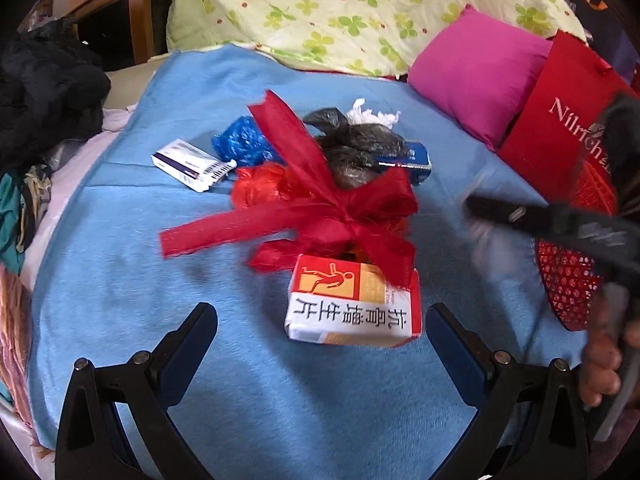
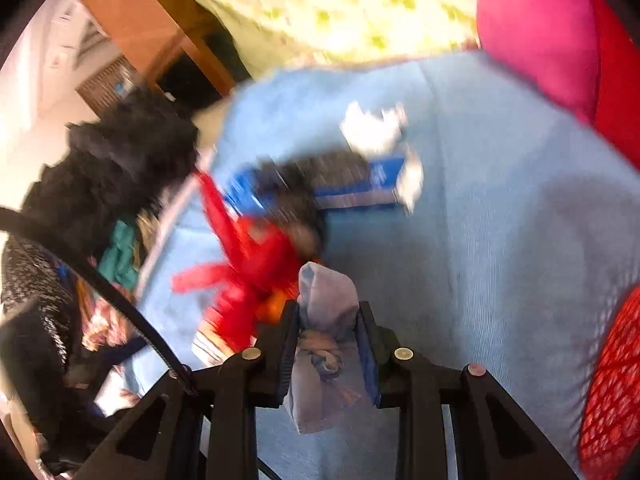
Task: Collect trash
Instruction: 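Grasp the white-and-orange medicine box with the left tool while the right tool lifts the tissue, then carry the box and tissue over the red mesh basket and open both tools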
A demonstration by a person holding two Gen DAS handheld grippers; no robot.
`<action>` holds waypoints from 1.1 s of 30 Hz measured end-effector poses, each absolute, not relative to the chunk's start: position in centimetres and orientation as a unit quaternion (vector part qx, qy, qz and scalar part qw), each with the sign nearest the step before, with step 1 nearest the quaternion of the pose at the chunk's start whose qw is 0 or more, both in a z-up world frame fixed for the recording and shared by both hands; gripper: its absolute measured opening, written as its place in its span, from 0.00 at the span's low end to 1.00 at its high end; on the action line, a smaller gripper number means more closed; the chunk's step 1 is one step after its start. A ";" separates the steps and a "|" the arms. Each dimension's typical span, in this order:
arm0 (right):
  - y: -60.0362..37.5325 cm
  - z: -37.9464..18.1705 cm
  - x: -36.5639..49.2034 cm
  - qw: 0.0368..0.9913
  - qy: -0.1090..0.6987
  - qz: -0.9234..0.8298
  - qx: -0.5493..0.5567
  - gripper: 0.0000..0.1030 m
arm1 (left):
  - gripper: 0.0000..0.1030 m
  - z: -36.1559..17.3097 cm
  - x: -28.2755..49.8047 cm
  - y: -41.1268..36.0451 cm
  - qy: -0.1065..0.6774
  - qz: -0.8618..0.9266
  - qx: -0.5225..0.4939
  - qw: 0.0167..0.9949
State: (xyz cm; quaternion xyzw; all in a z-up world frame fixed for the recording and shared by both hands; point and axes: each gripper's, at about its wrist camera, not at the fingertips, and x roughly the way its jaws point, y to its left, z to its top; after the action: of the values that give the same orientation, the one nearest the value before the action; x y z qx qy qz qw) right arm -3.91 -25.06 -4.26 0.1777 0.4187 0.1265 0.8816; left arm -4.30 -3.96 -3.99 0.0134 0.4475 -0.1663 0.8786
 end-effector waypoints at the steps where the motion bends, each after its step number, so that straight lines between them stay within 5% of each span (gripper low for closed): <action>1: -25.0 -3.6 -4.3 0.889 0.403 0.128 0.174 0.29 | 1.00 -4.2 -4.0 -4.3 0.449 -0.167 0.013 0.878; 14: -28.4 3.9 -11.0 0.959 0.198 0.116 0.163 0.29 | 1.00 -7.1 -3.2 -7.3 0.473 -0.167 0.032 0.864; 16: -29.4 4.4 -11.8 0.961 0.185 0.109 0.172 0.29 | 0.98 -7.0 -3.3 -7.2 0.466 -0.165 0.028 0.869; 18: -30.7 4.8 -12.6 0.962 0.174 0.099 0.186 0.29 | 0.81 -6.8 -3.6 -7.2 0.457 -0.167 0.032 0.873; 33: -39.3 5.0 -17.2 0.943 0.145 0.079 0.289 0.29 | 0.81 2.5 -10.1 -13.1 0.356 -0.268 0.056 0.894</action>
State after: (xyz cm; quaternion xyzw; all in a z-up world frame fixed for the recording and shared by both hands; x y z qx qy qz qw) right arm -17.21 -39.34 4.99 0.2895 0.1447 0.0791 0.9429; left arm -10.05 -13.07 2.54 0.0560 0.3560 -0.2676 0.8936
